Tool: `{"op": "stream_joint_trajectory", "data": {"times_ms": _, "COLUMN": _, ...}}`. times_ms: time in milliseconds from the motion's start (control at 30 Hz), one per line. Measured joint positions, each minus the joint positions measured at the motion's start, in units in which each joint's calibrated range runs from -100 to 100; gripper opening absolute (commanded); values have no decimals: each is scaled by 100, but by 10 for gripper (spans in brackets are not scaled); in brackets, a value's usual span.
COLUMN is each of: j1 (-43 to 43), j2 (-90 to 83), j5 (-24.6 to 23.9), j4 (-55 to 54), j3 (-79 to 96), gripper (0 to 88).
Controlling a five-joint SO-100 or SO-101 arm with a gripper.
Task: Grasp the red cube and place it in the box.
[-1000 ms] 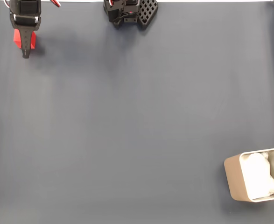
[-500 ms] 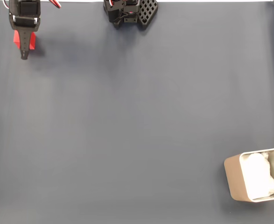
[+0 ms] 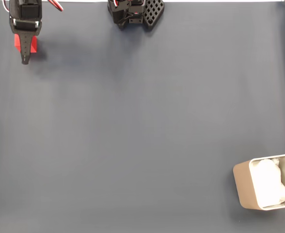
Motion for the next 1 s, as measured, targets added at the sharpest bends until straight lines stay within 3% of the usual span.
{"op": "stream_joint_trajectory", "data": {"times_ms": 333, "j1": -37, "j2": 130, "j5": 0, "j4": -183, "j3": 0, "gripper": 329}}
{"op": "stream_joint_trajectory", "data": {"times_ms": 400, "j1": -37, "j2": 130, "j5": 0, "j4": -183, "j3": 0, "gripper": 299}}
{"op": "stream_joint_trajectory", "data": {"times_ms": 700, "j1": -52, "j2": 139, "j5": 20, "j4": -183, "j3": 0, "gripper": 4}}
{"op": "stream_joint_trajectory", "data": {"times_ms": 1000, "j1": -111, "j2": 130, "j5": 117, "j4": -183, "j3": -18, "gripper": 0}}
